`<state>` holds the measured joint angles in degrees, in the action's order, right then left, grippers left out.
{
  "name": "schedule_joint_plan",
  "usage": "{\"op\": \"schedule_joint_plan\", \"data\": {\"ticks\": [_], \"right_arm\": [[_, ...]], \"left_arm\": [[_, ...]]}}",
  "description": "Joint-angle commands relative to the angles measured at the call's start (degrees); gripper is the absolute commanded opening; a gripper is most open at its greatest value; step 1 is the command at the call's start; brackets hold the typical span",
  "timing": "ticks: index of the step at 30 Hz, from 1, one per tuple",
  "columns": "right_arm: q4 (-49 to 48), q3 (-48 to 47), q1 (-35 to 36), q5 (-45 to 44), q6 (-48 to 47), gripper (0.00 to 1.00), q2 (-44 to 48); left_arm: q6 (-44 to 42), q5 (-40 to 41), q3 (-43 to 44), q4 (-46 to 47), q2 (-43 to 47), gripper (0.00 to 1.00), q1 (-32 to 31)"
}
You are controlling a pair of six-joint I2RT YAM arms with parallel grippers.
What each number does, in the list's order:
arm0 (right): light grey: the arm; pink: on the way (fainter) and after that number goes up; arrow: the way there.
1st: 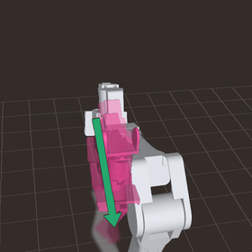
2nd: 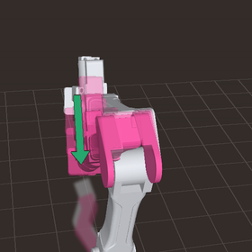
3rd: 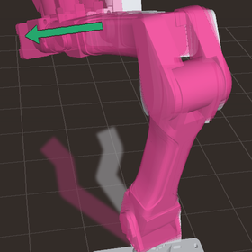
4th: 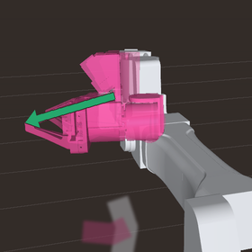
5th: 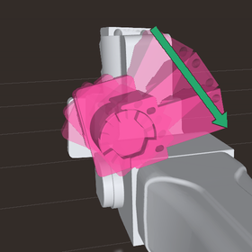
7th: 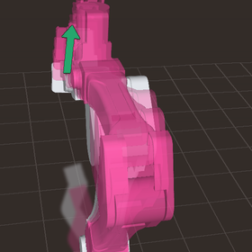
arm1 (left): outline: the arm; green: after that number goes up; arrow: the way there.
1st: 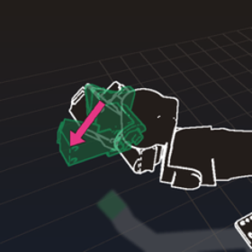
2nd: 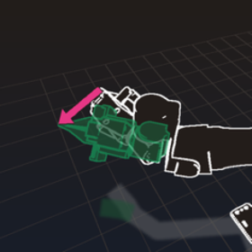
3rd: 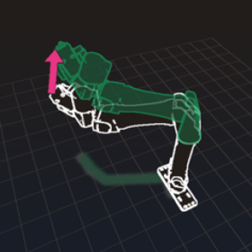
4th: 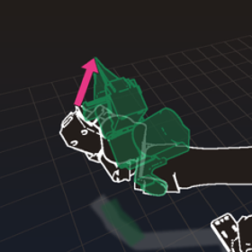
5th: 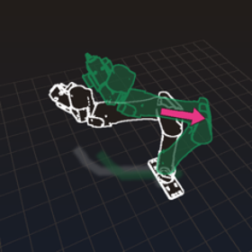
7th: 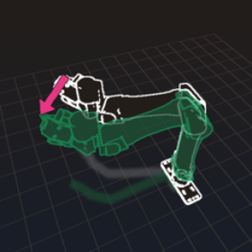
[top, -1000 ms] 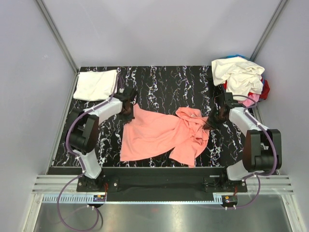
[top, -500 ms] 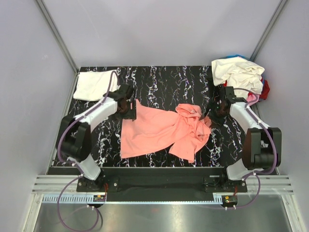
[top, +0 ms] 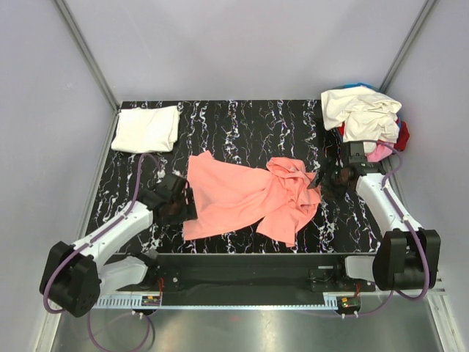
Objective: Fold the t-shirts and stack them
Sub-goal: Flatten the tshirt out
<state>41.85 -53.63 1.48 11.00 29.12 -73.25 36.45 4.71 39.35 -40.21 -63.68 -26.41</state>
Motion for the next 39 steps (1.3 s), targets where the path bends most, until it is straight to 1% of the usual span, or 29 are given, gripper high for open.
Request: {"op": "schedule_joint_plan", "data": {"ticks": [1, 5, 10, 13, 16, 17, 20, 21, 22, 23, 24, 25, 27, 31, 34, 39], "right_arm": [[-1.41, 2.11, -0.16, -0.46, -1.18, 0.68, -0.14], [-2.29, 3.61, -0.07, -0.19, -0.91, 0.68, 0.57], [-2.38, 3.53, -0.16, -0.11, -0.74, 0.67, 1.18], [-2.56, 3.79, -0.16, -0.19, -0.82, 0.68, 1.1], [-2.73, 4.05, -0.16, -0.46, -0.82, 0.67, 1.01], [-2.65, 3.97, -0.16, -0.63, -0.82, 0.67, 1.01], [-2.65, 3.97, -0.07, -0.72, -0.74, 0.67, 1.18], [-2.56, 4.05, -0.07, -0.81, -0.74, 0.67, 1.1], [-2.73, 4.14, -0.16, -0.81, -0.82, 0.67, 0.92], [-2.73, 4.32, -0.16, -0.98, -0.48, 0.67, 1.01], [-2.82, 4.67, -0.07, -0.99, -0.21, 0.66, 1.18], [-3.17, 5.02, -0.16, -1.07, 0.23, 0.66, 1.36], [-3.96, 7.03, -0.16, -1.25, 1.98, 0.62, 2.58], [-7.21, 11.0, -0.07, -2.47, 4.36, 0.59, 4.17], [-7.57, 10.39, -0.07, -3.88, 4.01, 0.55, 2.77], [-8.18, 8.89, -0.16, -7.83, 3.04, 0.52, -0.3]], "left_arm": [[5.56, -1.99, -3.74, 5.4, 2.5, 0.71, -1.88], [7.41, -2.86, -7.0, 6.28, 3.65, 0.68, -2.5], [10.83, -3.83, -11.31, 7.42, 5.76, 0.67, -4.78], [11.54, -4.18, -12.98, 8.82, 5.24, 0.64, -5.66], [12.07, -4.27, -13.95, 10.49, 4.01, 0.58, -6.28], [11.98, -4.27, -13.95, 10.85, 3.57, 0.53, -6.37], [12.16, -4.18, -14.3, 11.99, 1.9, 0.45, -6.98], [12.16, -4.01, -14.13, 12.25, 1.55, 0.36, -7.25], [12.16, -3.66, -14.04, 12.17, 1.45, 0.29, -7.33], [12.07, -3.39, -13.95, 12.17, 1.63, 0.18, -7.42], [11.98, -3.22, -13.87, 12.26, 1.72, 0.05, -7.51], [12.07, -2.96, -13.95, 12.69, 1.8, 0.0, -7.6], [12.24, -2.52, -14.39, 13.22, 1.72, 0.0, -7.6], [12.24, -1.99, -14.48, 14.01, 1.19, 0.0, -7.86], [12.24, -1.72, -14.39, 14.28, 0.84, 0.0, -8.13], [12.16, -1.46, -14.48, 14.72, 0.4, 0.0, -8.39]]}}
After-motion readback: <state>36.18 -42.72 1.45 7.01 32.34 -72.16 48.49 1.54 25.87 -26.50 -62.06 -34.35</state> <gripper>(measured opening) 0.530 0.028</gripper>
